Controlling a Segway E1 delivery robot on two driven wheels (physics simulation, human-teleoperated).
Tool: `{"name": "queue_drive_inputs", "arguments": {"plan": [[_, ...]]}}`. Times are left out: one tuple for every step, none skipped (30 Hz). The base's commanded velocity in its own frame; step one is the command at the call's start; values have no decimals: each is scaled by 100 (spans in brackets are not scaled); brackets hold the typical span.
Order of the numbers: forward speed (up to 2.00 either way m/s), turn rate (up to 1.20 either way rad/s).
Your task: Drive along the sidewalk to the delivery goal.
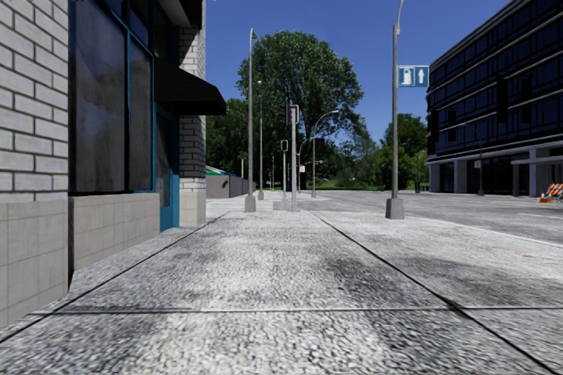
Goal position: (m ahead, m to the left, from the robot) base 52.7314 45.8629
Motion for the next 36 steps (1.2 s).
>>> {"name": "queue_drive_inputs", "arguments": {"plan": [[200, 0], [200, 0], [200, 0], [200, 0], [200, 0], [200, 0], [200, 0], [200, 0], [200, 0], [200, 0], [200, 0], [200, 0], [200, 0], [200, 0], [200, 0], [200, 0], [200, 0], [200, 0], [200, 0], [200, 0], [200, 0], [200, 0], [200, 0], [200, 0], [200, 0], [200, 0], [200, 0], [200, 6], [200, 6], [200, 10], [200, 12], [200, 12], [200, 12], [200, 12], [200, 12], [200, 12]]}}
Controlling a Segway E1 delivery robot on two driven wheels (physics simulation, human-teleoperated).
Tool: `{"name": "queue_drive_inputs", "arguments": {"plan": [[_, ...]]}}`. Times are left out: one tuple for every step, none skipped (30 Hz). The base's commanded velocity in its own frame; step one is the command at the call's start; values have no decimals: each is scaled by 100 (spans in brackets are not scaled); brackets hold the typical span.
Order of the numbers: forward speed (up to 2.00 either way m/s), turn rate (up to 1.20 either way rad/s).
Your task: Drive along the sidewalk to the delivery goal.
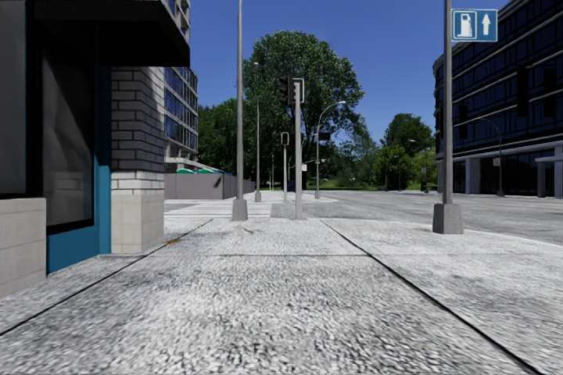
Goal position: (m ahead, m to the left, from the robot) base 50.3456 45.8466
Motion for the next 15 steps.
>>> {"name": "queue_drive_inputs", "arguments": {"plan": [[200, 12], [200, 12], [200, 12], [200, 12], [200, 12], [200, 12], [200, 12], [200, 12], [200, 12], [200, 12], [200, 12], [200, 12], [200, 12], [200, 12], [200, 12]]}}
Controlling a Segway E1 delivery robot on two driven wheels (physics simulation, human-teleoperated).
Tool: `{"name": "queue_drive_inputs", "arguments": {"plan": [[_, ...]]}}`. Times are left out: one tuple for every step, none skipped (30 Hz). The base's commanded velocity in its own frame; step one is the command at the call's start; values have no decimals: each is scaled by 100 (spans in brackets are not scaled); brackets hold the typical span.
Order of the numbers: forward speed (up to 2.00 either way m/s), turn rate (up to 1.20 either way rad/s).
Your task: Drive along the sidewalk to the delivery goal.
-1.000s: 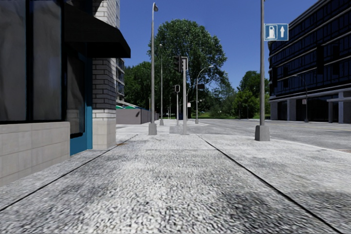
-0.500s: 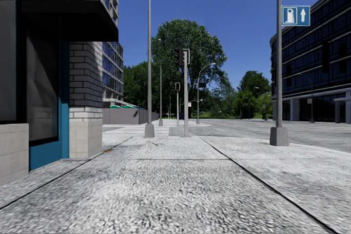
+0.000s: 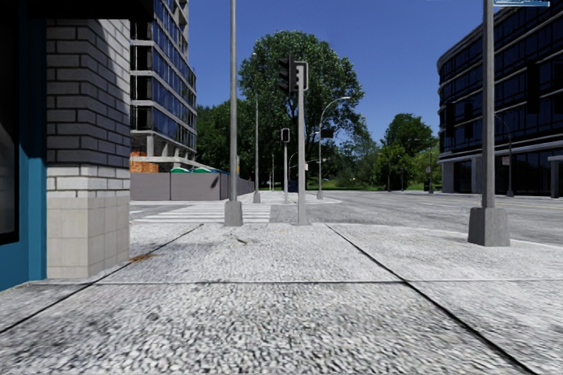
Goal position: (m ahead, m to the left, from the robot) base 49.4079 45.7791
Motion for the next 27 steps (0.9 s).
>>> {"name": "queue_drive_inputs", "arguments": {"plan": [[200, 13], [200, 14], [200, 15], [200, 16], [200, 16], [200, 16], [200, 17], [200, 22], [200, 22], [200, 26], [200, 34], [200, 34], [200, 37], [200, 38], [200, 38], [200, 38], [200, 38], [200, 40], [200, 42], [200, 42], [200, 43], [200, 44], [200, 45], [200, 45], [200, 46], [200, 46], [200, 46]]}}
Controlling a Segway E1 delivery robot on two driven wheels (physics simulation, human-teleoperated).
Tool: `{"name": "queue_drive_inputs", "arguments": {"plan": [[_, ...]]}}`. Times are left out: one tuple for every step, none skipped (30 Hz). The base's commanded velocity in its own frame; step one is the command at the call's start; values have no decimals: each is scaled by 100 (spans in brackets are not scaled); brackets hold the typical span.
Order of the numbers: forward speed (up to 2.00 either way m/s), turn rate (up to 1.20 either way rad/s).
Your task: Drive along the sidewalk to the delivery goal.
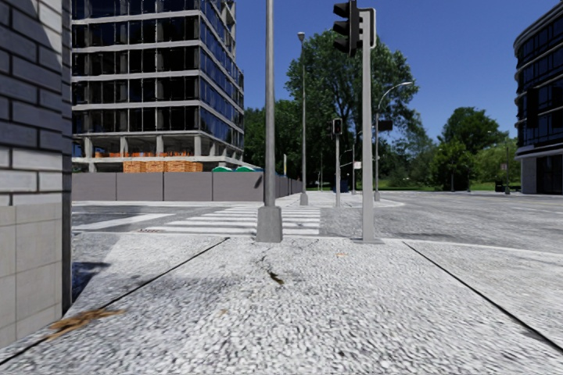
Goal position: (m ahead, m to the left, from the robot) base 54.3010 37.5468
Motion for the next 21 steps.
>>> {"name": "queue_drive_inputs", "arguments": {"plan": [[200, 46], [200, 46], [200, 46], [200, 46], [200, 46], [200, 46], [200, 46], [200, 46], [200, 46], [200, 46], [200, 46], [200, 46], [200, 46], [200, 46], [200, 46], [200, 46], [200, 46], [200, 46], [200, 46], [200, 46], [200, 46]]}}
